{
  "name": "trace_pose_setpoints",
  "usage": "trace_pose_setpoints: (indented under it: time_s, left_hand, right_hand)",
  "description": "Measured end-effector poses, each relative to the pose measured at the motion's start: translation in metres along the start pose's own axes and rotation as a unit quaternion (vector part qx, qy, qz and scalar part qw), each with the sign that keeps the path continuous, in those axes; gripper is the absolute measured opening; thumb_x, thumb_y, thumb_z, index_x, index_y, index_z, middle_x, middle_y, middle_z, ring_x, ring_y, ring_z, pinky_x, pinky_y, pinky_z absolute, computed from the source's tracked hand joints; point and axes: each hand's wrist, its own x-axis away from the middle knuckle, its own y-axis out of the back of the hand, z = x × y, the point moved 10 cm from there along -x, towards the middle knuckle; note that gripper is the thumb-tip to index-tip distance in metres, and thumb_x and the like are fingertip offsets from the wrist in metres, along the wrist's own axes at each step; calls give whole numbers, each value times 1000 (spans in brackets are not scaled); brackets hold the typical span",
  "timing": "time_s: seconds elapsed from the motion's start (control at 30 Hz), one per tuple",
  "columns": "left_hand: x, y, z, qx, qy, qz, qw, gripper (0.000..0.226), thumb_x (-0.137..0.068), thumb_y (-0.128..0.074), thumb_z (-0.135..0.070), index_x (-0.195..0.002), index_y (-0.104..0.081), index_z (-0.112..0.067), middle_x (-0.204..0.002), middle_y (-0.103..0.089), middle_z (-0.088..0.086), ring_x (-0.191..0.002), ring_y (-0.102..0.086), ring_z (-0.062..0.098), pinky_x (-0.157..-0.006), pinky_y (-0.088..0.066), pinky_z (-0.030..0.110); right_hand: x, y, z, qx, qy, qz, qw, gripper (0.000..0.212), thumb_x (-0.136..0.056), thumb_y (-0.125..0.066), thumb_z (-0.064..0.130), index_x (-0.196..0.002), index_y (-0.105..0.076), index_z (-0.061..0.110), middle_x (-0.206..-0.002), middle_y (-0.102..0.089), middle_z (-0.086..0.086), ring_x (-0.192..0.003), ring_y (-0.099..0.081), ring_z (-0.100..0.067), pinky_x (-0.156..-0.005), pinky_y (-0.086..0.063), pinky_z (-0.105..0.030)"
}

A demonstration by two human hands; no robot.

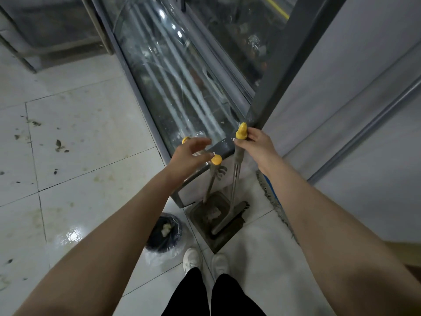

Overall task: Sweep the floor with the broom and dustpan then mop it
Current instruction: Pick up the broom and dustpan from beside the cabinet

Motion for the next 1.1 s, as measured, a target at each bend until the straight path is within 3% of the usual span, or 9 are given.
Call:
trace_pose_setpoints:
  time_s: [0.13,0.33,0.47,0.6,0.77,0.87,0.97,1.1]
  left_hand:
    - [-5,0,5,-6,5,1,1000,37,-82,-71,-10,-117,-62,-15,-123,-62,0,-119,-54,12,-104,-42,31]
    - [-10,-2,12,-10,20,-3,1000,36,-82,-71,-11,-117,-62,-13,-120,-63,2,-117,-56,13,-103,-43,30]
    - [-10,-4,13,-20,22,-3,1000,35,-82,-71,-8,-116,-63,-12,-118,-63,3,-117,-56,15,-103,-43,30]
    - [-8,-5,10,-41,19,-4,999,33,-82,-70,-7,-114,-62,-14,-114,-63,1,-114,-58,15,-104,-43,31]
    - [-9,-2,4,-122,5,3,993,37,-83,-70,-10,-119,-61,-13,-120,-62,1,-115,-56,14,-104,-42,32]
    - [-11,-6,-8,-232,-24,41,972,40,-85,-68,-12,-124,-59,-12,-126,-58,2,-114,-54,15,-99,-40,23]
    - [-14,-13,-19,-353,-57,95,929,42,-86,-68,-17,-127,-58,-14,-130,-57,2,-118,-52,20,-95,-36,21]
    - [-19,-21,-14,-447,-53,156,879,45,-87,-67,-24,-130,-56,-16,-132,-57,3,-121,-50,20,-89,-30,18]
  right_hand:
    - [-15,-2,-4,33,2,5,999,33,-83,-72,16,-114,-61,16,-110,-64,-1,-108,-59,-18,-97,-47,-32]
    - [-18,0,-7,14,1,2,1000,26,-85,-70,16,-111,-64,14,-97,-64,5,-100,-59,-14,-83,-46,-20]
    - [-13,5,-14,-4,4,3,1000,33,-85,-70,18,-117,-63,14,-104,-64,4,-102,-59,-13,-88,-46,-22]
    - [-4,11,-12,-9,24,13,1000,20,-87,-68,17,-107,-63,20,-93,-63,11,-94,-58,-7,-81,-43,-13]
    - [8,28,-9,5,48,-1,999,31,-90,-64,21,-120,-62,11,-97,-59,10,-86,-53,5,-66,-38,-4]
    - [16,32,-6,23,61,5,998,33,-92,-60,25,-123,-60,15,-101,-56,15,-92,-52,1,-67,-33,-4]
    - [24,34,6,57,82,12,995,33,-94,-57,29,-123,-59,14,-108,-56,9,-100,-53,-8,-66,-34,-3]
    - [31,31,26,59,98,24,993,28,-95,-54,28,-118,-59,13,-105,-57,8,-91,-55,-1,-59,-34,9]
